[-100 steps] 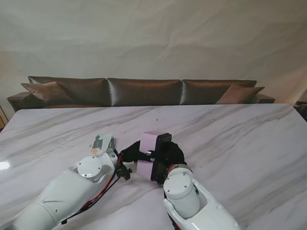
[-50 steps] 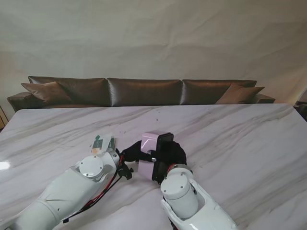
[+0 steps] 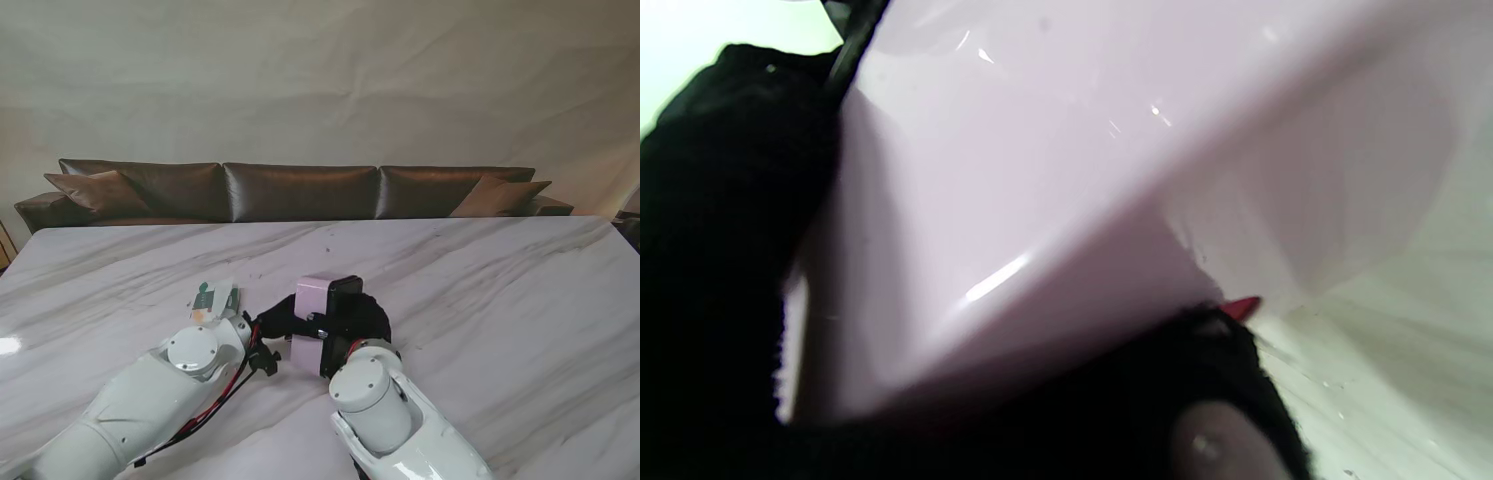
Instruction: Refill a tissue box and feed the first sheet
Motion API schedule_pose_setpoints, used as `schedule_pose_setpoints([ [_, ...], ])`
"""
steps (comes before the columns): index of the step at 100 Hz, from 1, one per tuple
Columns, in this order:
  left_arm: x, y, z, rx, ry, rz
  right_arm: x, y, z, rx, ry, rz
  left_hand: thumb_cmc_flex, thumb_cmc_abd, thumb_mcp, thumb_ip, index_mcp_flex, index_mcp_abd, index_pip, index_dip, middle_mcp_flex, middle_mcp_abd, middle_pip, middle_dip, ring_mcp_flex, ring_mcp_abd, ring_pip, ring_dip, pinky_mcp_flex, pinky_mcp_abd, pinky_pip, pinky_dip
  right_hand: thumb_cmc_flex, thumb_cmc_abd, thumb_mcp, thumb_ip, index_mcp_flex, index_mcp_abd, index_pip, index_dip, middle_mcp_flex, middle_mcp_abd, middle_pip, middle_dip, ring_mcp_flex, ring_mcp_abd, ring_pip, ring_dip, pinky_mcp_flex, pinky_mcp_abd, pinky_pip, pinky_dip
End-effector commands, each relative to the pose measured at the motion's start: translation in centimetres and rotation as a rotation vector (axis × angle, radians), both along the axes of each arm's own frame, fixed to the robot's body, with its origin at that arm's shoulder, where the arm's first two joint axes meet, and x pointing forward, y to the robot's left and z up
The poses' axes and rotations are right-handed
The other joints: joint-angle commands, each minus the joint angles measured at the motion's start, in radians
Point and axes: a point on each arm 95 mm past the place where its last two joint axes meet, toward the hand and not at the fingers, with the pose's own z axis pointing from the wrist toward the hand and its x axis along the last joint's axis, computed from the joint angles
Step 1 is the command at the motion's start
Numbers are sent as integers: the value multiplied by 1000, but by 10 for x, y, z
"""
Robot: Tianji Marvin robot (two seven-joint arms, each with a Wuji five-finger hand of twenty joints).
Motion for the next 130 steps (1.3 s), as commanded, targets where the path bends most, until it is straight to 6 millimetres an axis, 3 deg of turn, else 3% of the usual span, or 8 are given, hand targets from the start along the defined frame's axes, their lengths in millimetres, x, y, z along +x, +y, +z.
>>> schedule_pose_setpoints([
  [1, -1, -19, 4, -11, 6, -11, -12, 38, 19, 82, -10, 93, 193, 253, 183, 44, -12, -5, -5, 41, 36, -10, 43, 16, 103, 142, 330, 12, -171, 10, 244, -2, 1174, -50, 425, 208, 855, -493, 763, 152, 598, -141, 1079, 69, 356, -277, 1478, 189, 296, -348, 1814, 100],
  [31, -3, -15, 5, -11, 10, 21, -12, 33, 22, 26, -2, 76, 194, 252, 184, 43, -12, -5, -5, 41, 36, -10, 43, 16, 102, 143, 330, 12, -171, 10, 244, -2, 1178, -50, 431, 191, 855, -493, 763, 152, 598, -134, 1081, 70, 356, -275, 1479, 190, 296, -347, 1814, 103],
  [100, -7, -3, 14, 15, 0, 93, -12, 21, 19, -57, 24, 41, 194, 252, 185, 42, -12, -5, -5, 41, 35, -8, 42, 16, 103, 143, 329, 13, -171, 10, 244, -2, 1181, -50, 465, 109, 855, -487, 762, 153, 598, -123, 1081, 72, 356, -269, 1479, 191, 296, -340, 1814, 109],
  [103, -7, -3, 14, 16, 0, 95, -11, 21, 18, -60, 26, 40, 193, 253, 184, 42, -12, -5, -5, 41, 35, -8, 42, 16, 103, 143, 329, 13, -171, 10, 244, -2, 1180, -50, 466, 104, 855, -487, 762, 154, 598, -123, 1080, 72, 356, -268, 1479, 191, 296, -340, 1814, 109],
  [107, -7, -3, 14, 19, 1, 98, -10, 20, 17, -62, 28, 39, 194, 253, 184, 42, -12, -5, -5, 41, 35, -8, 42, 16, 103, 143, 329, 13, -171, 10, 244, -2, 1175, -50, 487, 63, 855, -487, 762, 154, 598, -123, 1080, 72, 356, -269, 1479, 190, 296, -339, 1814, 109],
  [130, -6, 0, 14, 26, 1, 106, -8, 16, 14, -85, 36, 33, 195, 253, 185, 42, -12, -5, -5, 41, 35, -8, 42, 16, 103, 143, 329, 14, -171, 10, 244, -2, 1171, -50, 508, 20, 855, -487, 762, 154, 598, -123, 1080, 73, 357, -270, 1479, 192, 297, -338, 1814, 110],
])
